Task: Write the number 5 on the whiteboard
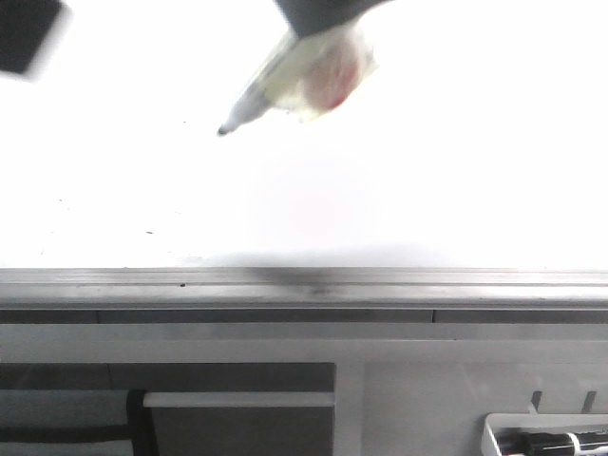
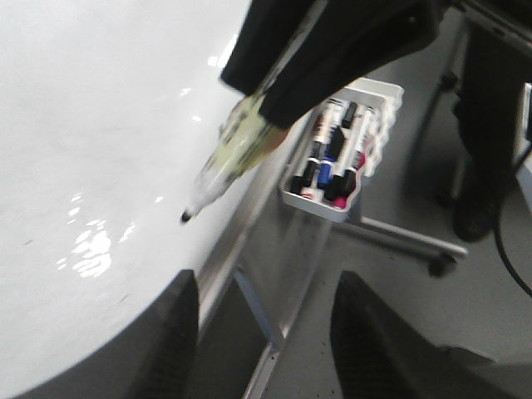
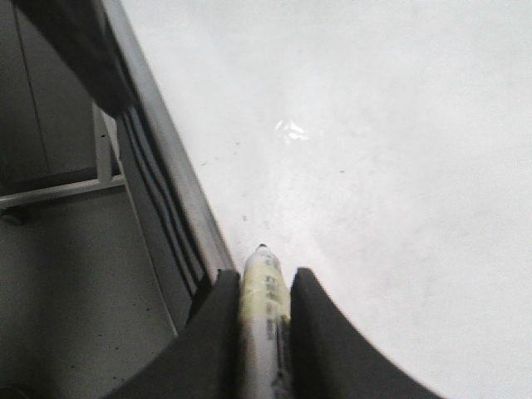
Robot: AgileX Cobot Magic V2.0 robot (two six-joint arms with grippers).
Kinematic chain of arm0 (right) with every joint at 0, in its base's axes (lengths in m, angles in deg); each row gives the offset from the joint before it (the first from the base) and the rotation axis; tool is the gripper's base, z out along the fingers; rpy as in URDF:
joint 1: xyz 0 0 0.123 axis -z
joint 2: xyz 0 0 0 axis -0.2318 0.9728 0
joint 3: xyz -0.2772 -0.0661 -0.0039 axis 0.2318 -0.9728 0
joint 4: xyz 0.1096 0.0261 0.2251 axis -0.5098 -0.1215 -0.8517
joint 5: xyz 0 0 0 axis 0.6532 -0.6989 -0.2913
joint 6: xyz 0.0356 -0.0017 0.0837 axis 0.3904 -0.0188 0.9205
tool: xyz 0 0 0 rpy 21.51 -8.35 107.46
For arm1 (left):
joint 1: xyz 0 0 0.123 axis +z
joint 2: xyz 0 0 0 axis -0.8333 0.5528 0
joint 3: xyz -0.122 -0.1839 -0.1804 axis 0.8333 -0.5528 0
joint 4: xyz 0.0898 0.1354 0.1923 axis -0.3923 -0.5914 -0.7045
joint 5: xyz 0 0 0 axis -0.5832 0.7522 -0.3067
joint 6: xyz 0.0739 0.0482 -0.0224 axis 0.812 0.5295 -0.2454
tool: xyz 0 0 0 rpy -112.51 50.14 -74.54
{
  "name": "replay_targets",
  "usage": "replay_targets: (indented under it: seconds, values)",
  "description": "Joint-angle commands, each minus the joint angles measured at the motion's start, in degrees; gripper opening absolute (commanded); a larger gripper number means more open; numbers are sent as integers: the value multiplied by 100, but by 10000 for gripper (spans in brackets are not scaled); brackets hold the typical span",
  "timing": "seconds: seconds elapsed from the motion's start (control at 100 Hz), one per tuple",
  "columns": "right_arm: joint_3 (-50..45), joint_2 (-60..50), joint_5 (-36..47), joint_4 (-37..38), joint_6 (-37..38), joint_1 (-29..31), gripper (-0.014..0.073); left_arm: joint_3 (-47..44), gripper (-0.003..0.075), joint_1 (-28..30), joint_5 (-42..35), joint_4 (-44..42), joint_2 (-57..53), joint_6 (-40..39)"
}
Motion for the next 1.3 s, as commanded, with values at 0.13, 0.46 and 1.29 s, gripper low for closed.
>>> replay_targets:
  seconds: [0.13, 0.46, 1.29]
  values:
    - [206, -124, 591, 87, -23, 574, -40, -550, 60, -24, -529, -2015, -1560, -3444]
    - [216, 22, 1249, 87, -23, 1146, -40, -1190, -20, -24, -730, -1900, -2550, -3564]
    - [66, 582, 128, -180, -1, 1306, -40, -1248, -20, -24, -752, -1862, -2539, -3564]
